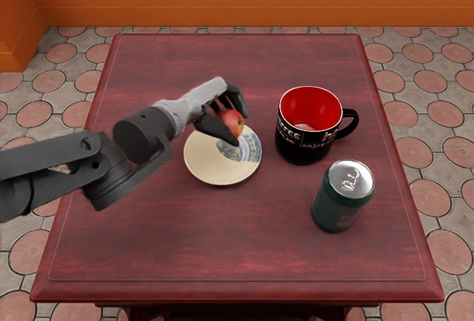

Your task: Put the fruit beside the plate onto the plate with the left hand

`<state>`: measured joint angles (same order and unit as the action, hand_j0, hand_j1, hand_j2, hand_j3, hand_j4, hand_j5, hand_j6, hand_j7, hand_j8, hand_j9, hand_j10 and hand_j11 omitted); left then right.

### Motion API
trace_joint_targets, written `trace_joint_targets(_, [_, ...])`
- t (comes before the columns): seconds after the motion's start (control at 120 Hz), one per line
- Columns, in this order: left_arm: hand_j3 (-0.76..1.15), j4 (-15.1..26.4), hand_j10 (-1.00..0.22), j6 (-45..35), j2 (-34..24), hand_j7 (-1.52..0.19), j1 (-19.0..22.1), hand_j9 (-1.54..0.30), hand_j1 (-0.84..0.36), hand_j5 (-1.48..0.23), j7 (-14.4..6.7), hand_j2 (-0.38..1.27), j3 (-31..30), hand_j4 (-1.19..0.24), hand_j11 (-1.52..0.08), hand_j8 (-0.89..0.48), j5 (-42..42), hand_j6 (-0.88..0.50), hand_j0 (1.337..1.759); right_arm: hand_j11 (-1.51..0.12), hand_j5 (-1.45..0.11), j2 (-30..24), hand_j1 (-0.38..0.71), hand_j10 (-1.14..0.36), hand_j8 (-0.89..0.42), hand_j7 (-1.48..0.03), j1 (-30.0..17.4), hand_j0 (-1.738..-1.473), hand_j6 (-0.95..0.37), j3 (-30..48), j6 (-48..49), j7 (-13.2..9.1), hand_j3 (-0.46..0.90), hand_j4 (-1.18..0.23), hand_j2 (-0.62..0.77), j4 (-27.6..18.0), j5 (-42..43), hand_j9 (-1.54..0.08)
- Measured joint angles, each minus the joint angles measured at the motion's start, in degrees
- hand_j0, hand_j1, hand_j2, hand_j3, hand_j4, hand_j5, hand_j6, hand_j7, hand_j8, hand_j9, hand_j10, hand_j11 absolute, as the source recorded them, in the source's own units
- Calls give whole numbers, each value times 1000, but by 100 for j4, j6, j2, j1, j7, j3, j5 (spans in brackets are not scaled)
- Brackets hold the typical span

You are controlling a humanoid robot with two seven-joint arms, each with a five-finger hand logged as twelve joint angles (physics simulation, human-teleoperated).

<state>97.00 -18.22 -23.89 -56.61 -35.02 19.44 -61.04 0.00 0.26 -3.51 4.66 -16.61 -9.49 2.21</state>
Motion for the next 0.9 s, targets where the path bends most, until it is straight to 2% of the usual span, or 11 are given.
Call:
trace_joint_targets(0.15, [0,-360,-458,1,194,-1036,70,-1045,-283,-1110,0,316,-52,-746,-1054,-358,-25,-465,1650,0,0,0,-349,0,0,0,0,-1658,0,0,-2,0,0,0,0,0,1,0])
trace_joint_targets(0.317, [0,-724,-448,-5,391,-1039,78,-1036,-317,-1101,-1,396,-133,-742,-1047,-338,-47,-476,1650,0,0,0,-349,0,0,0,0,-1658,0,0,-2,0,0,0,0,0,2,0])
trace_joint_targets(0.425, [0,-802,-439,-41,409,-904,79,-899,-280,-947,1,299,-128,-654,-910,-384,-64,-550,1653,0,0,0,-349,0,0,0,0,-1658,0,1,-6,45,0,0,0,0,1,0])
trace_joint_targets(0.483, [0,-816,-430,-59,406,-809,80,-806,-243,-842,1,245,-118,-591,-813,-388,-66,-513,1654,0,0,0,-349,0,0,0,0,-1658,0,3,-7,94,0,0,0,0,0,0])
trace_joint_targets(0.608, [0,-809,-404,-77,412,-660,80,-658,-176,-678,2,168,-99,-491,-663,-381,-52,-449,1656,0,0,0,-349,0,0,0,0,-1658,0,5,-8,139,0,0,0,0,-1,0])
trace_joint_targets(0.758, [0,-717,-385,-90,360,-566,72,-565,-132,-574,2,120,-69,-427,-567,-375,-33,-407,1657,0,0,0,-349,0,0,0,0,-1658,0,5,-9,154,0,0,0,0,-2,0])
trace_joint_targets(0.9, [0,-50,-320,-77,75,-447,11,-447,-43,-452,2,86,132,-341,-448,-315,337,-331,1658,0,0,0,-349,0,0,0,0,-1658,0,7,-9,157,0,0,0,-1,-2,0])
